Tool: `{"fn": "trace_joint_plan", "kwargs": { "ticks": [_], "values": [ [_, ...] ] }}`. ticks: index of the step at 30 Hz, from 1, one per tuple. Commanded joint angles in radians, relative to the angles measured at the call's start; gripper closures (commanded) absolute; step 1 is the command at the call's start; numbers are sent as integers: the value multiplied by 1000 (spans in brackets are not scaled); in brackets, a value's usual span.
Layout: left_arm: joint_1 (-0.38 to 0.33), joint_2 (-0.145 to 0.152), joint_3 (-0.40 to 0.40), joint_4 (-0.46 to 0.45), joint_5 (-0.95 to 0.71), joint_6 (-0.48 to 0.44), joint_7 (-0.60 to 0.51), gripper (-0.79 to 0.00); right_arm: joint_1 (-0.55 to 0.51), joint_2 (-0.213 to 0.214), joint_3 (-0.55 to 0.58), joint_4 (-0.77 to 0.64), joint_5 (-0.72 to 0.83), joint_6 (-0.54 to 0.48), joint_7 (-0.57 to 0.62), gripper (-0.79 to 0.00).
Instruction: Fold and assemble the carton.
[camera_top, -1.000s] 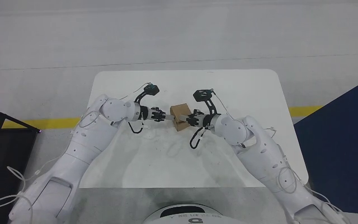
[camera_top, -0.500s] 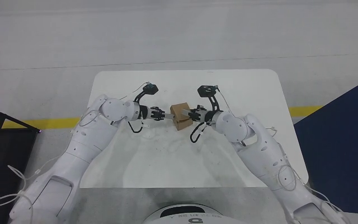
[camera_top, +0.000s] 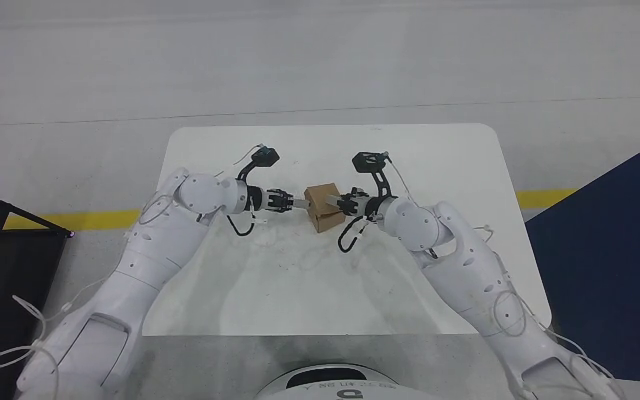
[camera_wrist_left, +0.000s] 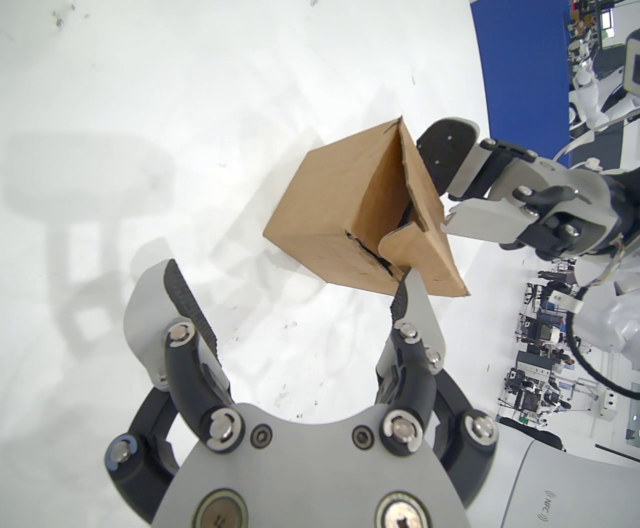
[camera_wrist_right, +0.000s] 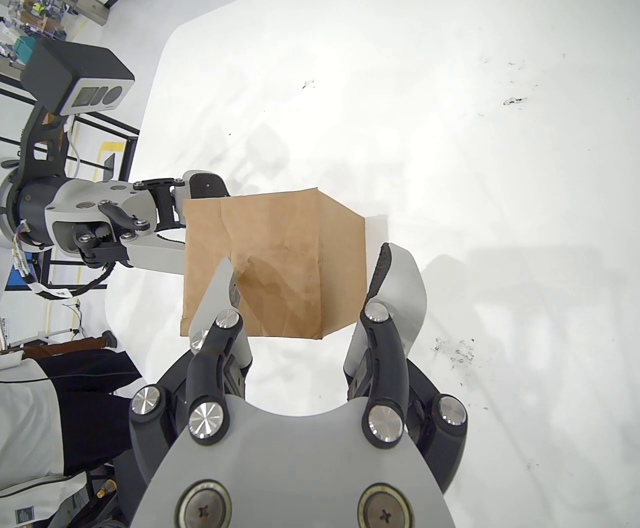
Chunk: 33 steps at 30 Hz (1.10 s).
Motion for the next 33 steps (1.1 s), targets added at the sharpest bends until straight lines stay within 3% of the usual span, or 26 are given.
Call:
{"fn": "trace_joint_plan", "kwargs": {
  "ticks": [1, 11, 26, 33],
  "values": [
    [-7, -3, 8, 8, -6, -6, -6, -785, 1, -1, -1, 1, -1, -1, 3, -508],
    [-36, -18, 32, 65, -28, -24, -9, -785, 9, -4, -7, 6, -12, 1, 17, -425],
    [-57, -30, 48, 102, -46, -38, -13, -785, 14, -8, -15, -1, -25, 0, 30, -431],
    [-67, -36, 58, 120, -51, -40, -20, -785, 16, -9, -17, 3, -38, 9, 33, -372]
  ]
}}
